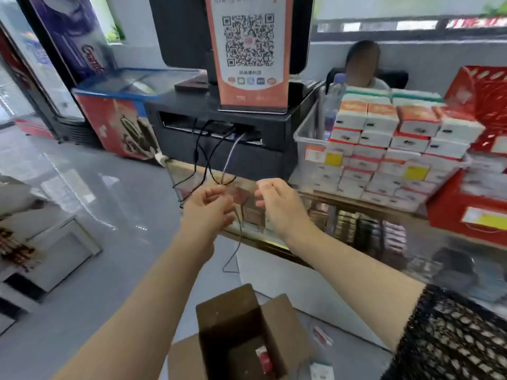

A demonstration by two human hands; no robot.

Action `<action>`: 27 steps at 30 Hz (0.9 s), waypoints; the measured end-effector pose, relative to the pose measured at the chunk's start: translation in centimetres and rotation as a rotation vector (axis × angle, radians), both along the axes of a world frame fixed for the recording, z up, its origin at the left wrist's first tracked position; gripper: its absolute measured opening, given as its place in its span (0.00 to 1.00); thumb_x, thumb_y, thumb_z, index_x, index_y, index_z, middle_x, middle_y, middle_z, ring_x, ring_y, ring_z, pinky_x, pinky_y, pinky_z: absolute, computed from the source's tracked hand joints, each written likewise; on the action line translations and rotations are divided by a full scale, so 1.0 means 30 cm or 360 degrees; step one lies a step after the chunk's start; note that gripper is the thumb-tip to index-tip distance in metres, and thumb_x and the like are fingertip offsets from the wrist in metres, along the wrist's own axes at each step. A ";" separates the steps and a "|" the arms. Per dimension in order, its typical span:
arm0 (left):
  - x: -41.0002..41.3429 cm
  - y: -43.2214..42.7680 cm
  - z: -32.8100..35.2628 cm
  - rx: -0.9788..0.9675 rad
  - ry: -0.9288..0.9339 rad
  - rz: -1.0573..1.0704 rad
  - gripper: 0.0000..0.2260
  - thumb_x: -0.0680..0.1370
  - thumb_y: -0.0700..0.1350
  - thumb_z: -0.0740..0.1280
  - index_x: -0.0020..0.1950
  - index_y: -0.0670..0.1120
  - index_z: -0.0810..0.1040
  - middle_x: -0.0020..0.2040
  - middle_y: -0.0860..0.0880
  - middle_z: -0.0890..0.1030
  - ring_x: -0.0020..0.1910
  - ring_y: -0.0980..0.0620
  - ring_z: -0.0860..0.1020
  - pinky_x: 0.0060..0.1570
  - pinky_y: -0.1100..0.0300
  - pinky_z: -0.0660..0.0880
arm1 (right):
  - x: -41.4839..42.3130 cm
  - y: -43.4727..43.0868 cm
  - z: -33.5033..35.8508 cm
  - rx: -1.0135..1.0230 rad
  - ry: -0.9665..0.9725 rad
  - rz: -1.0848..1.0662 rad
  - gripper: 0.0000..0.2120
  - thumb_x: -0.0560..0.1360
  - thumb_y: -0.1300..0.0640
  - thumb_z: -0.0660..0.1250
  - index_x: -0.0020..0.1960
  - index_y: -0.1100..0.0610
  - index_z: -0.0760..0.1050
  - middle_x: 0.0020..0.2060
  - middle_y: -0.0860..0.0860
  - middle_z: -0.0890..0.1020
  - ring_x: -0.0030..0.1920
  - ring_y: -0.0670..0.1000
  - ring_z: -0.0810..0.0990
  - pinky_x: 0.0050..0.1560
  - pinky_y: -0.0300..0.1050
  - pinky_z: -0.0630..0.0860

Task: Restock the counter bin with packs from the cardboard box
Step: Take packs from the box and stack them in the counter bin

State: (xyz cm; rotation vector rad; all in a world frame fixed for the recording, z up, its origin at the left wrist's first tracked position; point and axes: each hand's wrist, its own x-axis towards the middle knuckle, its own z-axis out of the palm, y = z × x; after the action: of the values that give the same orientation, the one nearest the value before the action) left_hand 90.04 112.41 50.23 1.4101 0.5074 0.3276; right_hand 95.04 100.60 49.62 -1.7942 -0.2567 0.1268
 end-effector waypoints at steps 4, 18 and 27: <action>-0.046 0.025 -0.288 -0.0048 0.0250 0.0077 0.07 0.78 0.37 0.65 0.55 0.44 0.75 0.47 0.45 0.78 0.45 0.49 0.79 0.44 0.57 0.78 | -0.050 0.012 -0.285 -0.0081 0.0127 0.0081 0.10 0.82 0.49 0.51 0.53 0.48 0.71 0.50 0.48 0.77 0.56 0.52 0.76 0.60 0.52 0.72; -0.036 0.086 -1.564 -0.0102 0.0939 0.0097 0.08 0.77 0.37 0.65 0.55 0.42 0.75 0.42 0.45 0.78 0.38 0.51 0.77 0.35 0.58 0.78 | -0.083 0.130 -1.464 -0.0268 0.0671 0.0111 0.12 0.80 0.48 0.54 0.56 0.47 0.74 0.53 0.47 0.80 0.55 0.50 0.78 0.60 0.56 0.74; 0.043 0.083 -2.333 -0.0033 0.1416 -0.0099 0.09 0.72 0.44 0.70 0.52 0.46 0.78 0.48 0.44 0.83 0.47 0.46 0.80 0.50 0.51 0.80 | -0.045 0.199 -2.056 -0.0358 0.0998 0.0055 0.16 0.79 0.48 0.53 0.60 0.49 0.74 0.55 0.48 0.79 0.56 0.51 0.78 0.61 0.56 0.74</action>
State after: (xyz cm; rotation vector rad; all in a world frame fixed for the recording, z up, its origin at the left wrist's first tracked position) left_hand 91.33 114.91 -19.76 1.5050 1.1757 -0.3875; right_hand 93.70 106.58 -12.06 -1.8750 0.1833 0.7512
